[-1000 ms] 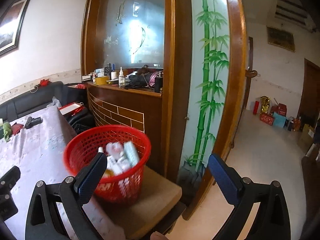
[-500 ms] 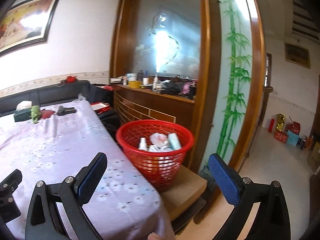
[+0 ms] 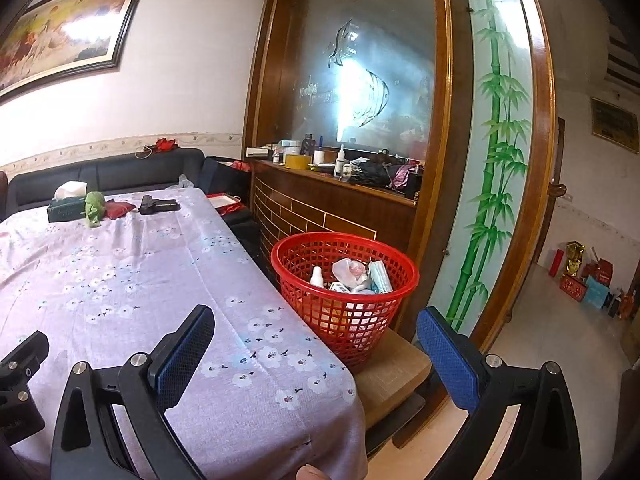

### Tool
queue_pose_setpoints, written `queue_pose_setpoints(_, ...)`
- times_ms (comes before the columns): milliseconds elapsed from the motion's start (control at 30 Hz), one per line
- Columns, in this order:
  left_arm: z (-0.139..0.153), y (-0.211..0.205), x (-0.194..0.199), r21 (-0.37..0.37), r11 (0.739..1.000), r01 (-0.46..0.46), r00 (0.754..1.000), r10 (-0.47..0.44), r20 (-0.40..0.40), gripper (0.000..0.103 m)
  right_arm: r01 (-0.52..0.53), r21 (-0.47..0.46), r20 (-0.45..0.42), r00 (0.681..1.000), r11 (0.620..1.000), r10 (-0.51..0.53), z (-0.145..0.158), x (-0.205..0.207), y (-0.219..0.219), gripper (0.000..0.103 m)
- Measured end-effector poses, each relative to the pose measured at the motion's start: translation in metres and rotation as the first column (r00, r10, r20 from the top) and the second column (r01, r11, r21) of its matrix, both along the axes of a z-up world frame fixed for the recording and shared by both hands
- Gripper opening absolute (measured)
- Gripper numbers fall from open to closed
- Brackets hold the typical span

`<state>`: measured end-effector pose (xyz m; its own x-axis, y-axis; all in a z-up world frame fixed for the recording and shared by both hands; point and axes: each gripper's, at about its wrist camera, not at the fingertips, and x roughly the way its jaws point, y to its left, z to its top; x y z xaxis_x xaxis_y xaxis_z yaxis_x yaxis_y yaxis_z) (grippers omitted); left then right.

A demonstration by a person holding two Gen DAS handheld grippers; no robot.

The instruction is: Collect trash

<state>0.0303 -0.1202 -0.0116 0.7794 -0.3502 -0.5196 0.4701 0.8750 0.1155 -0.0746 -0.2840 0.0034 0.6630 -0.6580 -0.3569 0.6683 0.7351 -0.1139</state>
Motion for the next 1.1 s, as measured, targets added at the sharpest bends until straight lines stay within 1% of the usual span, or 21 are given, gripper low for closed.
queue_pose_setpoints(500, -0.009, 0.001, 0.003, 0.006, 1.000, -0.006, 1.000, 0.007, -0.023, 0.100, -0.007, 0.009, -0.022, 1.000, 1.000, 0.007, -0.008, 0.004, 0.000, 0.103)
queue_pose_setpoints(1100, -0.011, 0.002, 0.004, 0.006, 1.000, -0.007, 0.999, 0.007, -0.031, 0.100, -0.008, 0.016, -0.034, 0.999, 1.000, 0.008, -0.011, 0.006, -0.001, 0.103)
